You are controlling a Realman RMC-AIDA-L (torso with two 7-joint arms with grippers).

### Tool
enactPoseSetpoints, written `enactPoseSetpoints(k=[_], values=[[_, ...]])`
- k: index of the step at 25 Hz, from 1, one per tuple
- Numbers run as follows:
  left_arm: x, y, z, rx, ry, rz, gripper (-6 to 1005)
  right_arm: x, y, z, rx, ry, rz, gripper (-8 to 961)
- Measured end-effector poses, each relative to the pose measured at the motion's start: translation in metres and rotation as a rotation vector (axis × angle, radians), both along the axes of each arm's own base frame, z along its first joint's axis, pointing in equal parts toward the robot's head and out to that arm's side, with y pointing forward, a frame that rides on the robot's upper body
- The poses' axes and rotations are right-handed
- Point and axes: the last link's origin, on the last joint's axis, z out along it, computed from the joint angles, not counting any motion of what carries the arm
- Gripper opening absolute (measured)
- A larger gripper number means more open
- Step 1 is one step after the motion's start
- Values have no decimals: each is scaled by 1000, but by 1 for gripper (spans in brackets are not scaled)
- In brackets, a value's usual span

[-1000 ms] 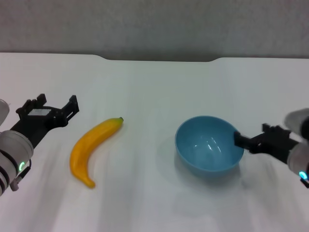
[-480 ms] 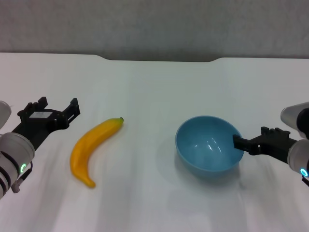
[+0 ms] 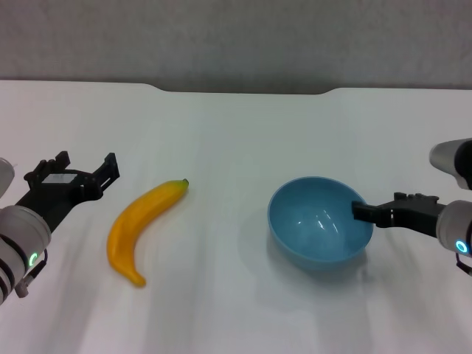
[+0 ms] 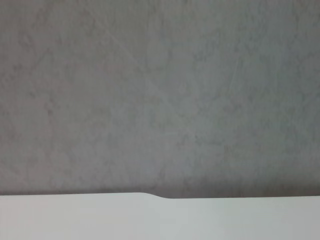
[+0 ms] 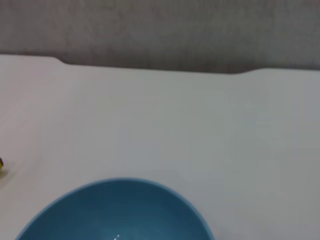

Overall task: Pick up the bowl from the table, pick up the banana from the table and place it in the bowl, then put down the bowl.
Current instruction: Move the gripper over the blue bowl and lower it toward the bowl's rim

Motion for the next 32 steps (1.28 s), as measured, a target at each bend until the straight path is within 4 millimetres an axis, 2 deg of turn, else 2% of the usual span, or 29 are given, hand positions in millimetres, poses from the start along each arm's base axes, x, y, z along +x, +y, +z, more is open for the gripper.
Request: enactPoseSetpoints(k=[10,32], values=[[-2,-1,-2,-4,0,6,834,7,11,-17,-76,1,-67,891],[-3,-1,-2,-2,-1,8,836,12,15,-14,-52,-12,-68,836]])
